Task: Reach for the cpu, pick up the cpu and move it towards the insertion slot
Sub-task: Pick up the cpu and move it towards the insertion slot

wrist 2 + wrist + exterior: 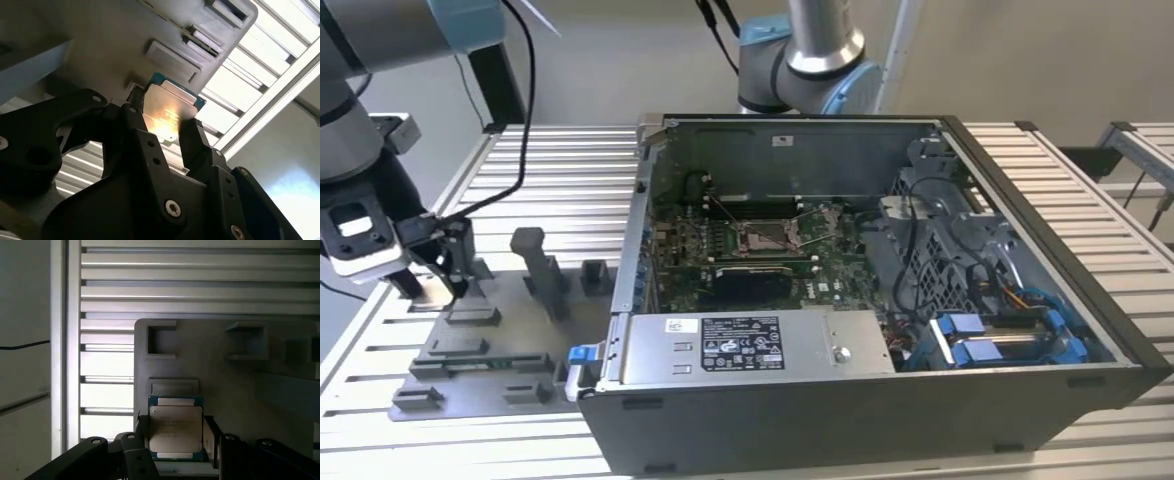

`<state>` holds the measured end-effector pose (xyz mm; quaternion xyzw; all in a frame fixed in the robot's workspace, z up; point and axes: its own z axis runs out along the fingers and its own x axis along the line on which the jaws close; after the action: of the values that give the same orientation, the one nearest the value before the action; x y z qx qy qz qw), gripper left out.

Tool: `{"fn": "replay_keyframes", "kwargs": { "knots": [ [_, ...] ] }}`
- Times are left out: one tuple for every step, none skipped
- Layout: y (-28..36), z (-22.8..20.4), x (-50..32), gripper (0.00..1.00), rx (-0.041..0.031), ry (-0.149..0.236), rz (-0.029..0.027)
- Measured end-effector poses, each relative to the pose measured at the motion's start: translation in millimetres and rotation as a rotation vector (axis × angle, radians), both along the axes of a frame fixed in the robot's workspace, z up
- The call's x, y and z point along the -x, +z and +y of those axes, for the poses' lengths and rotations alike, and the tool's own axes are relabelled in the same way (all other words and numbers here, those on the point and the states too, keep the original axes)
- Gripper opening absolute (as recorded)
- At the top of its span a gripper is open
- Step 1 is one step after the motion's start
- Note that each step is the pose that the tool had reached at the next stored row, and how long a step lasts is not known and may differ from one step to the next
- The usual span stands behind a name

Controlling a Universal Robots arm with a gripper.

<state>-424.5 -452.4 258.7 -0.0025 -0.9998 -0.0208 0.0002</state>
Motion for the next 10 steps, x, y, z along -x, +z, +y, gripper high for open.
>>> {"fn": "replay_keyframes", "kwargs": {
  "knots": [
    [3.4,0.0,0.0,0.0,0.0001,0.0,-0.0001],
    [6.5,0.0,0.0,0.0,0.0003,0.0,-0.0001],
    [9.3,0.0,0.0,0.0,0.0009,0.0,-0.0002],
    [11.9,0.0,-0.1,0.0,0.0019,0.0,-0.0001],
    [15.3,0.0,-0.1,0.0,0.0028,0.0,0.0],
    [19.3,0.0,-0.1,0.0,0.003,0.0,-0.0001],
    [23.3,0.0,0.0,0.0,0.0031,0.0,-0.0002],
    [26.6,0.0,0.0,0.0,0.0034,0.0,-0.0001],
    [29.8,0.0,0.0,0.0,0.0035,0.0,-0.0001],
    [32.9,0.0,0.0,0.0,0.0037,0.0,-0.0002]
  ]
}}
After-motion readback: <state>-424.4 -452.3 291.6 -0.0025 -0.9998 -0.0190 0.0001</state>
